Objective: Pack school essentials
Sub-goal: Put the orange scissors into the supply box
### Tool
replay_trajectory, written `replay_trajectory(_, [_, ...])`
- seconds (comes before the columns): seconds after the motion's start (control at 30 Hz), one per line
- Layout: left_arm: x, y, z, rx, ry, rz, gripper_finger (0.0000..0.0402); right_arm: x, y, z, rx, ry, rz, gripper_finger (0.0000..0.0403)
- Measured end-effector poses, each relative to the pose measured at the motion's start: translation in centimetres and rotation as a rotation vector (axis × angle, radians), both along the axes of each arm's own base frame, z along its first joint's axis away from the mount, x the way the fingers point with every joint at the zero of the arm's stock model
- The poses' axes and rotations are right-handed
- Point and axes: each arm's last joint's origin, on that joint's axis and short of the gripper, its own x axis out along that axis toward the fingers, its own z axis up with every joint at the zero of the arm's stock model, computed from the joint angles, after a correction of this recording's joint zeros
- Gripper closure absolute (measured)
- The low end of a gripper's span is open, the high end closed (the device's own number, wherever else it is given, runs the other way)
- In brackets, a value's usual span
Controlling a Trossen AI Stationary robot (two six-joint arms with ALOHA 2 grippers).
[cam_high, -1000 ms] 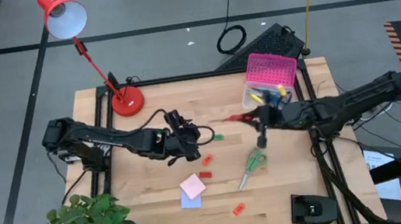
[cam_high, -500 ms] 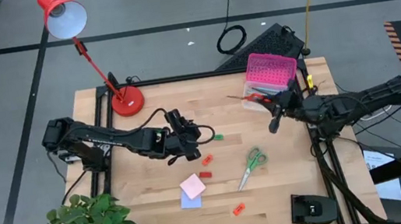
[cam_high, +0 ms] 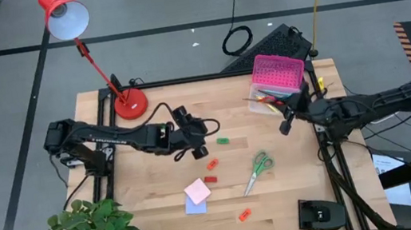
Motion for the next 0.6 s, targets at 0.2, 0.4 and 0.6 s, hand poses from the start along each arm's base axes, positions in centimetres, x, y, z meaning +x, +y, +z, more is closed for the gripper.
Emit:
replay_trajectory(0.2, [0.1, 0.3, 0.1, -0.009, -0.012, -0.004, 0.0172, -0.6, -0.9, -0.8, 0.055, 0.044, -0.094, 0.0379])
replay_trajectory(0.4, [0.4, 0.3, 0.3, 0.014, -0.025, -0.03, 0.0172, -1.0, -1.3, -2.6, 0.105, 0.037, -0.147, 0.0379])
replay_trajectory(0.6, [0.5, 0.2, 0.4, 0.054, -0.009, -0.069, 0.0172, -2.0, -1.6, -4.0, 0.148, -0.022, -0.19, 0.0379])
